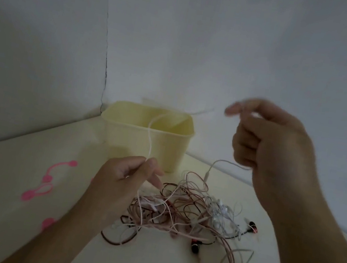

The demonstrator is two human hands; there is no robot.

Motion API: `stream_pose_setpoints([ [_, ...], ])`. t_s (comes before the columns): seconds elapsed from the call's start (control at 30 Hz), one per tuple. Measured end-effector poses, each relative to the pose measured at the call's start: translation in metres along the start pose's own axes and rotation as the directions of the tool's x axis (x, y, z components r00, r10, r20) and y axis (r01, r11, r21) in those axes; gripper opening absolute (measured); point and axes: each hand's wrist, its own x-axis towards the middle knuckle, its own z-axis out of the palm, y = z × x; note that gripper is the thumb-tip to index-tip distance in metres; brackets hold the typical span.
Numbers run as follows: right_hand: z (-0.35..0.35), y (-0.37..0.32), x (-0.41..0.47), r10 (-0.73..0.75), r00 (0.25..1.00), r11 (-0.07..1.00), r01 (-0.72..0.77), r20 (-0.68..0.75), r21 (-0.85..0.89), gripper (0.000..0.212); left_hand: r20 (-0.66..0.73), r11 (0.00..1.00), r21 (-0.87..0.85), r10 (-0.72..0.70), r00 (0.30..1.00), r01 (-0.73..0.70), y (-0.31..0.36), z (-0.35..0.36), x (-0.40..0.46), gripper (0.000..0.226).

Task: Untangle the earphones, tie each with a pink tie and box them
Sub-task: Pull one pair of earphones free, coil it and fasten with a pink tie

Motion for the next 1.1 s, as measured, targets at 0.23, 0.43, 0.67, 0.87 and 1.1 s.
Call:
stream_pose_setpoints([
  [0.23, 0.034, 0.004, -0.018, 0.247, 0.963, 0.402, -0.004, 0.104, -0.916, 0.097, -0.034, 0.957, 0.151, 0.255, 0.966, -0.247, -0.003, 0.002, -0.002, 0.035],
  [0.43, 0.060, 0.024, -0.032, 0.261, 0.739, 0.551, 0.414, 0.621, -0.724, 0.077, 0.053, 0.975, -0.221, 0.014, 0.998, -0.002, 0.008, 0.005, -0.006, 0.053],
  [0.67, 0.044, 0.025, -0.014, 0.232, 0.898, 0.779, 0.060, 0.375, -0.624, 0.033, 0.205, 0.895, -0.431, -0.030, 0.978, 0.118, 0.000, -0.006, 0.001, 0.038],
  [0.87, 0.027, 0.003, -0.008, -0.036, 0.991, 0.896, -0.024, 0.126, 0.444, 0.035, 0.279, 0.867, -0.477, -0.007, 0.960, 0.145, -0.005, -0.008, 0.002, 0.035],
  [1.1, 0.007, -0.001, 0.003, 0.126, 0.978, 0.992, -0.128, -0.167, -0.001, 0.034, 0.226, 0.832, -0.537, -0.022, 0.974, 0.143, -0.008, -0.008, 0.003, 0.024],
])
